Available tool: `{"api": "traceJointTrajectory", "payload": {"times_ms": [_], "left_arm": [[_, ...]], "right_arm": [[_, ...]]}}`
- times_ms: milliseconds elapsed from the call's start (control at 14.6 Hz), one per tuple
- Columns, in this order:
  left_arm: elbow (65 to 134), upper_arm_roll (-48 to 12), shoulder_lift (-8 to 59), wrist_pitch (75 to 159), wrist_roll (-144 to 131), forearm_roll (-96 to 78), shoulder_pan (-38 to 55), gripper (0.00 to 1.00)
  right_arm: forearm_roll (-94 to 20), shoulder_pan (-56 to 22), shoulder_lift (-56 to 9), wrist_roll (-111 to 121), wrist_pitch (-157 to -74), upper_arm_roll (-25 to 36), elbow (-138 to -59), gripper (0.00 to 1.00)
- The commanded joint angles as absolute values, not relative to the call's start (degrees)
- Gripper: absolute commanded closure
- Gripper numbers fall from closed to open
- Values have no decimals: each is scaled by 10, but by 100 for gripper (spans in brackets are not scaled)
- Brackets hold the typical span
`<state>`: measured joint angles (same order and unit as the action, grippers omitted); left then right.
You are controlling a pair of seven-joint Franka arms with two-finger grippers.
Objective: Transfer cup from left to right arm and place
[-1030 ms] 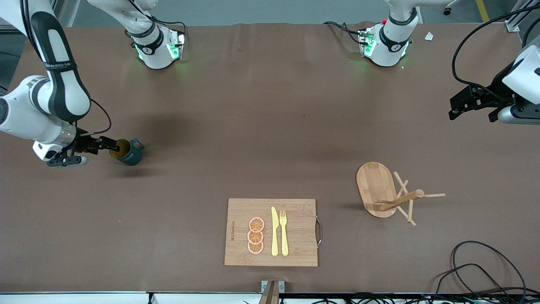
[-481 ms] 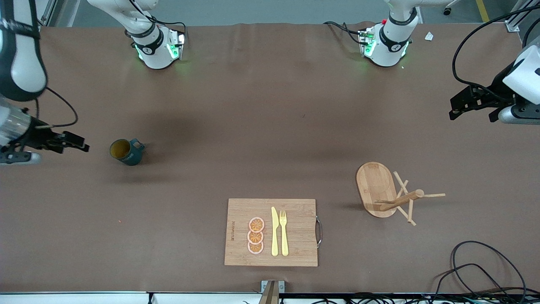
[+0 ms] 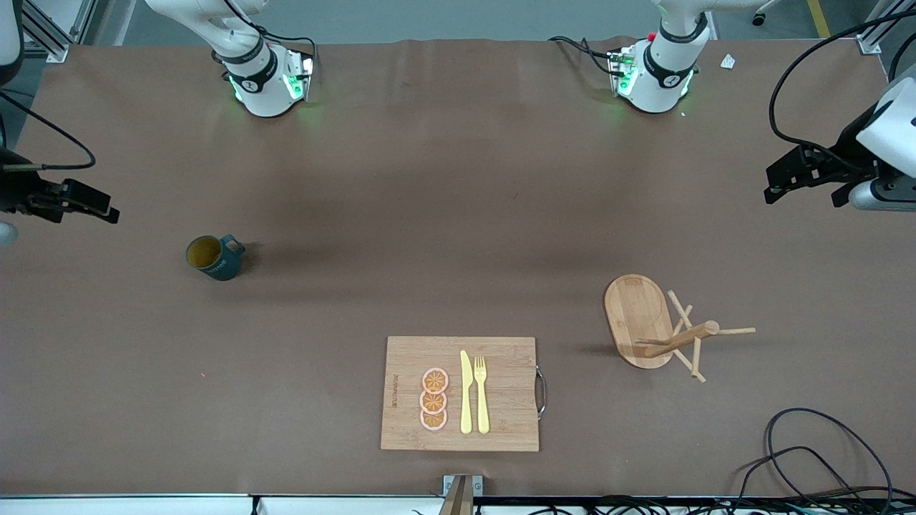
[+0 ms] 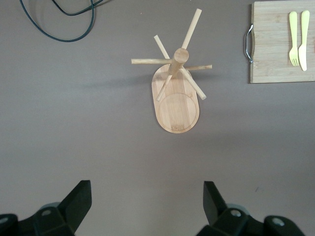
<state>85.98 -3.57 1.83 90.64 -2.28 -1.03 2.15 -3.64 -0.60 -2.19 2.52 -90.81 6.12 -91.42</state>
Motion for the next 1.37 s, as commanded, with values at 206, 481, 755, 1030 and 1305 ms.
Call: {"api": "traceJointTrajectory", "payload": {"times_ms": [206,481,755,1030,1305], "left_arm": [[853,-38,21,906,-10,-3,17,0],[852,-38,25,906,-11,-8,17,0],[852,-38,25,910,-11,-6,18,0],[853,-38,25,914,-11,-4,18,0],[853,-38,26,919,-15,-5,21,0]], "right_arm": [[-25,-14,41,9,-846,55,-925,0],[-15,-15,87,-28,-841,23,-963,0],[-8,-16,97,-33,-836,17,-963,0],[-2,-14,96,-33,-843,16,-962,0],[-1,-14,96,-33,-877,17,-951,0]]}}
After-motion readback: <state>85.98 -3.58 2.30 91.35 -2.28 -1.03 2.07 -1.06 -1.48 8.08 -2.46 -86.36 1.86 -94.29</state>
